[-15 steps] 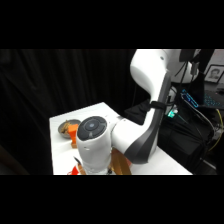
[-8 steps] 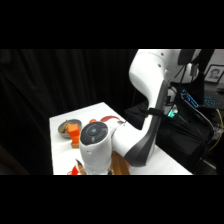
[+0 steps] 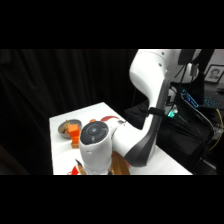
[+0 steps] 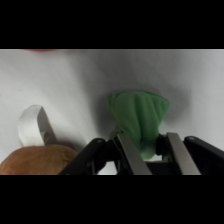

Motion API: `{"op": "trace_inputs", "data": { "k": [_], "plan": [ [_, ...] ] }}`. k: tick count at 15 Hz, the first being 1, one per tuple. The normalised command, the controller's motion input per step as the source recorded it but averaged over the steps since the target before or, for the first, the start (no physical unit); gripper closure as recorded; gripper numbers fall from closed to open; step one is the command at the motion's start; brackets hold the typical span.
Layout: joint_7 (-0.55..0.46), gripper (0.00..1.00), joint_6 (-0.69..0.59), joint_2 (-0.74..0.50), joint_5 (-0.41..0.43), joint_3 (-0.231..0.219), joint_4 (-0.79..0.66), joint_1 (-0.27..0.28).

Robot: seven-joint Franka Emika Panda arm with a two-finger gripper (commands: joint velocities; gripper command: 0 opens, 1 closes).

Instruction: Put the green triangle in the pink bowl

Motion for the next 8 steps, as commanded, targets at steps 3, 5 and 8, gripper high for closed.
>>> {"op": "trace_inputs", "data": {
  "k": [3,5,8],
  "plan": [
    [-0.06,0.92,-0.04,-0.05,-0.018,-0.031,0.02,0.035],
    [-0.09,0.92,-0.08,-0.15,-0.010,-0.011,-0.06,0.025],
    [-0.15,0.92,-0.10,-0.46,-0.038,-0.012,-0.37,0.018]
  ]
}}
